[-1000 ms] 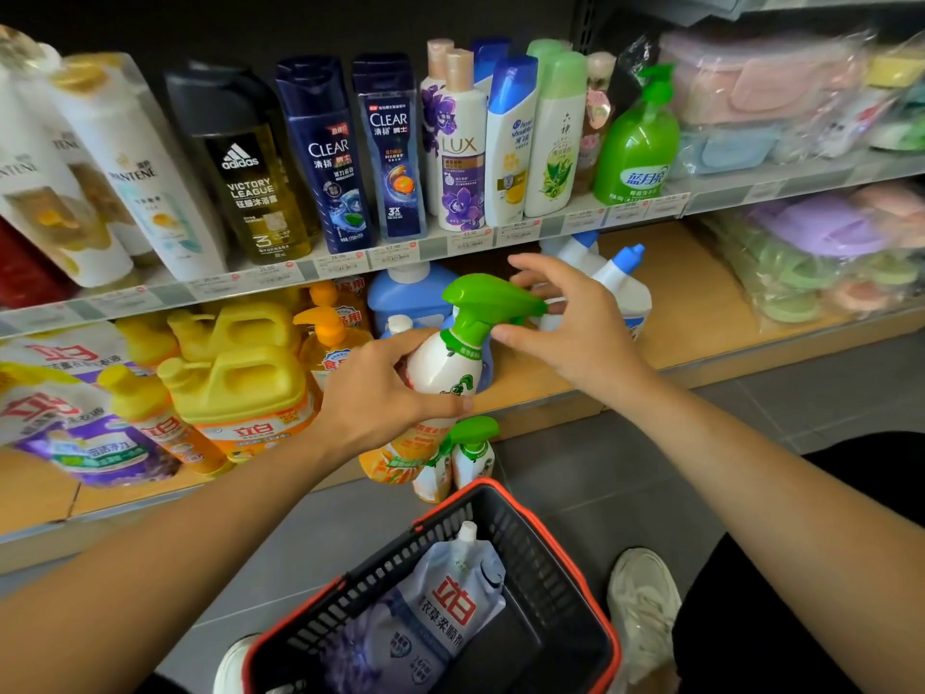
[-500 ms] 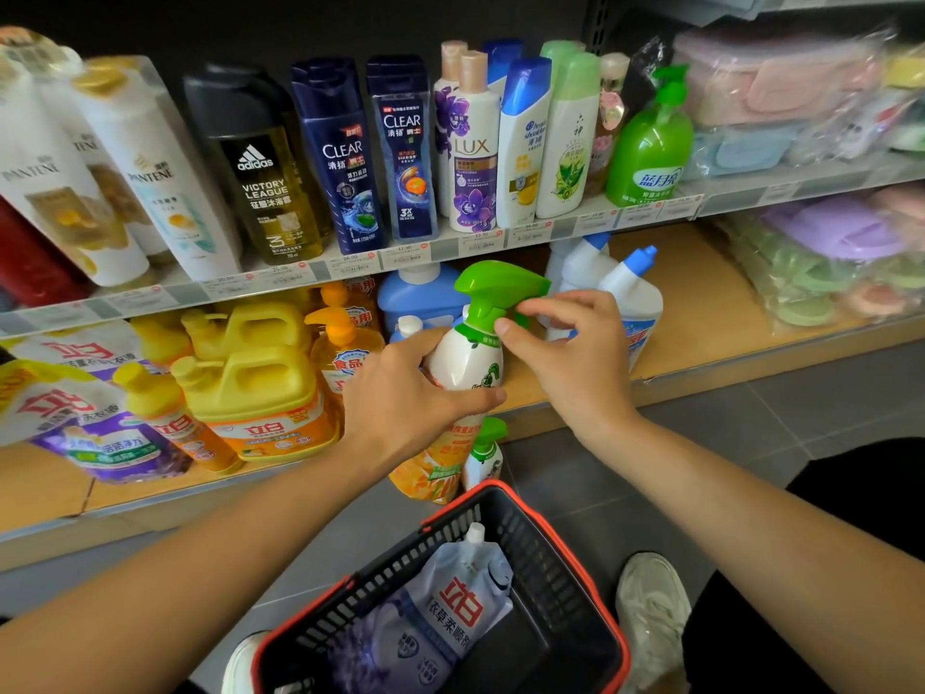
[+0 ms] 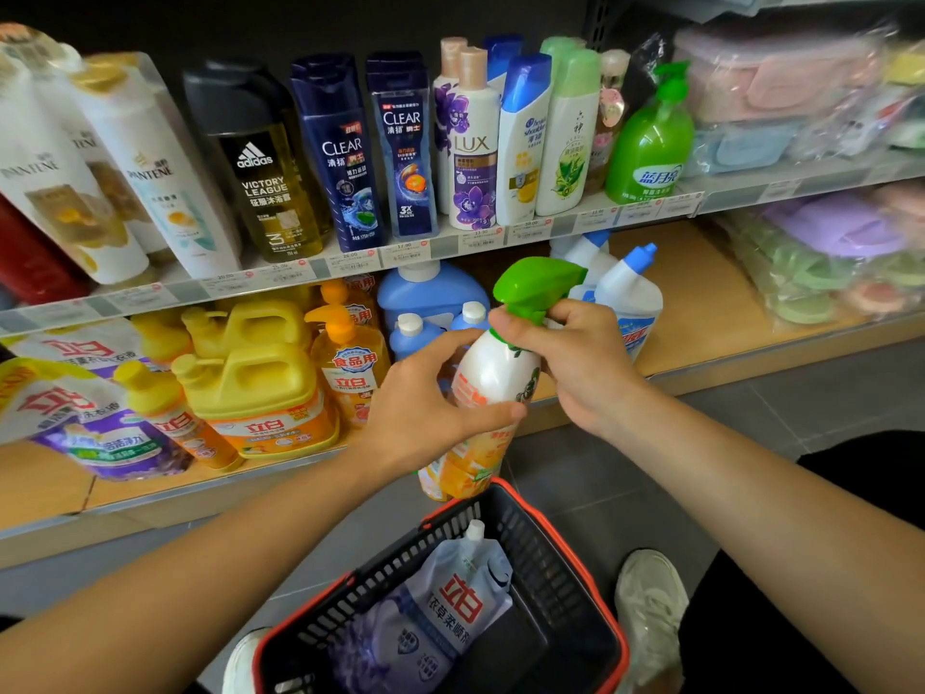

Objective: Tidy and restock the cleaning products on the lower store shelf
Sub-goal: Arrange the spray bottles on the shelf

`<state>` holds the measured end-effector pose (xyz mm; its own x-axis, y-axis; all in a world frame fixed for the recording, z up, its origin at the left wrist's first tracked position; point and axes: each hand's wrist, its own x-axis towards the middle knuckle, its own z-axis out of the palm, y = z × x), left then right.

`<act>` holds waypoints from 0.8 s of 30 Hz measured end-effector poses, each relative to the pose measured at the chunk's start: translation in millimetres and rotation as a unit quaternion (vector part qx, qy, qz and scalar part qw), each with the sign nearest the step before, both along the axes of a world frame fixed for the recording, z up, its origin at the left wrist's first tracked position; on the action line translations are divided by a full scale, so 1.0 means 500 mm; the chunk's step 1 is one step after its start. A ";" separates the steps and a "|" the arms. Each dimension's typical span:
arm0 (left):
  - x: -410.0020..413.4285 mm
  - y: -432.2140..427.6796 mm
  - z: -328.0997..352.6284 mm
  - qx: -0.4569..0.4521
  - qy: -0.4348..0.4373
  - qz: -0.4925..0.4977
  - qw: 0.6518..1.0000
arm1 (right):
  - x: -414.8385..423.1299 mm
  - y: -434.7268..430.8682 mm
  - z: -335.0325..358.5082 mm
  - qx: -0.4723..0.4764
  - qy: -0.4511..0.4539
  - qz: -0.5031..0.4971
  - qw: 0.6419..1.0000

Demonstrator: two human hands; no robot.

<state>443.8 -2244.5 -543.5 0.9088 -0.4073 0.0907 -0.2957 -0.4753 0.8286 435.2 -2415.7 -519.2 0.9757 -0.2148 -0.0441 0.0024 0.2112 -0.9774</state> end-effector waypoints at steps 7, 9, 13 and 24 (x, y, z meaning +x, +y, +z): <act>0.017 0.032 -0.005 -0.121 0.214 -0.129 0.961 | 0.014 -0.034 0.030 0.057 -0.007 0.052 0.997; 0.018 0.036 -0.005 -0.166 0.247 -0.138 0.945 | 0.014 -0.041 0.032 0.081 -0.026 0.094 0.992; 0.022 0.046 -0.009 -0.213 0.317 -0.158 0.911 | 0.014 -0.046 0.035 0.112 -0.030 0.140 0.983; 0.009 0.022 0.000 -0.195 0.257 -0.119 0.939 | 0.018 -0.040 0.039 0.098 -0.038 0.056 0.993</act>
